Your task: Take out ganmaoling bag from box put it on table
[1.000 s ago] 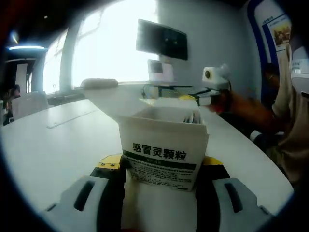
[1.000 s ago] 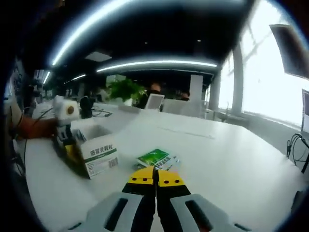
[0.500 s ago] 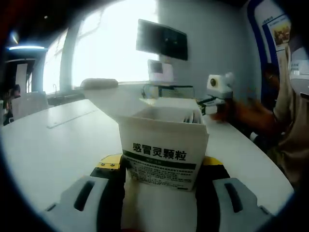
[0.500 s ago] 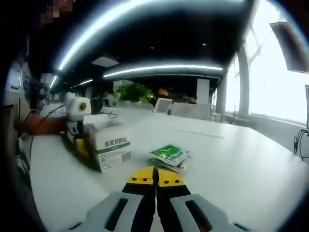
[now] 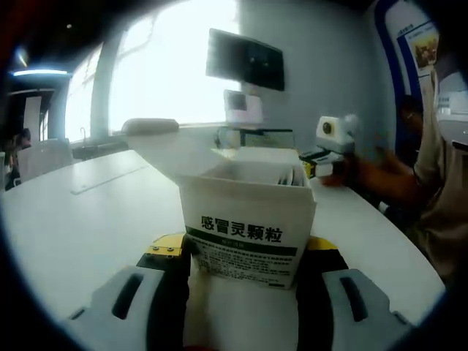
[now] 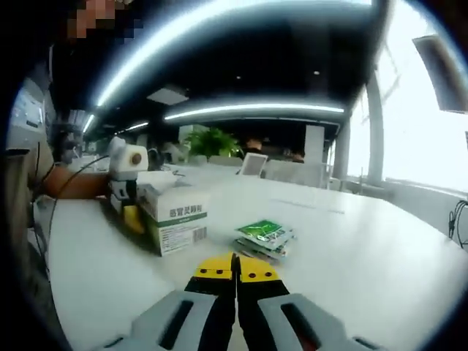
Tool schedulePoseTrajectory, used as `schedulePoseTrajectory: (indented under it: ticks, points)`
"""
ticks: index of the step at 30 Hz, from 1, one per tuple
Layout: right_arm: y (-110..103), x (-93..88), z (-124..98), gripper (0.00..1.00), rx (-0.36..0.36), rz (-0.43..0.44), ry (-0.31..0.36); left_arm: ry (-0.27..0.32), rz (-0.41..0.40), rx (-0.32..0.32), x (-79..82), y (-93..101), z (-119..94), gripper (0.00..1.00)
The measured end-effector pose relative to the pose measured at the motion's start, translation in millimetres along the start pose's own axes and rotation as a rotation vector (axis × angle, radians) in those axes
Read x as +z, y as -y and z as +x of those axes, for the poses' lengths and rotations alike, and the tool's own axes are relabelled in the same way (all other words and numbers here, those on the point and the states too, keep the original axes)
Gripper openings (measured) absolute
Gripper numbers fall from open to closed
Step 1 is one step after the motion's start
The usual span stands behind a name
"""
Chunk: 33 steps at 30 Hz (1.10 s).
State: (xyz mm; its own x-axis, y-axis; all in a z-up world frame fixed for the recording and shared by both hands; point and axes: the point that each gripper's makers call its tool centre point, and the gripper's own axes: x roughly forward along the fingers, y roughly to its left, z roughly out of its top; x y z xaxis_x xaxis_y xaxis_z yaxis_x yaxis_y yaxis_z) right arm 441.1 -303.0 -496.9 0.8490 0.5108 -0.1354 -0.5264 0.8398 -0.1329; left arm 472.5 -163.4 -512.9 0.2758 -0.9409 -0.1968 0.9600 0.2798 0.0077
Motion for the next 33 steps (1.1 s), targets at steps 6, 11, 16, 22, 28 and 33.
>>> schedulePoseTrajectory:
  ticks: [6, 11, 16, 22, 28, 33]
  points:
    - [-0.2, 1.0, -0.2, 0.00, 0.006, 0.008, 0.010, 0.000, 0.001, 0.000, 0.0, 0.0, 0.0, 0.50]
    - [-1.7, 0.3, 0.5, 0.00, 0.012, -0.006, 0.007, -0.001, 0.002, 0.000, 0.0, 0.1, 0.2, 0.50]
    - [-2.0, -0.3, 0.7, 0.00, 0.013, -0.011, 0.004, -0.002, 0.002, 0.000, -0.1, 0.0, 0.6, 0.50]
    - [-2.4, -1.3, 1.1, 0.00, 0.019, -0.015, 0.000, -0.002, 0.001, 0.000, -0.2, -0.1, 1.3, 0.50]
    - [-0.4, -2.5, 2.3, 0.00, 0.013, -0.006, -0.007, -0.002, 0.001, -0.001, -0.2, -0.2, 1.9, 0.50]
    - [-0.8, -2.3, 1.6, 0.00, 0.014, -0.010, -0.004, -0.002, 0.001, -0.001, -0.3, 0.0, 2.4, 0.50]
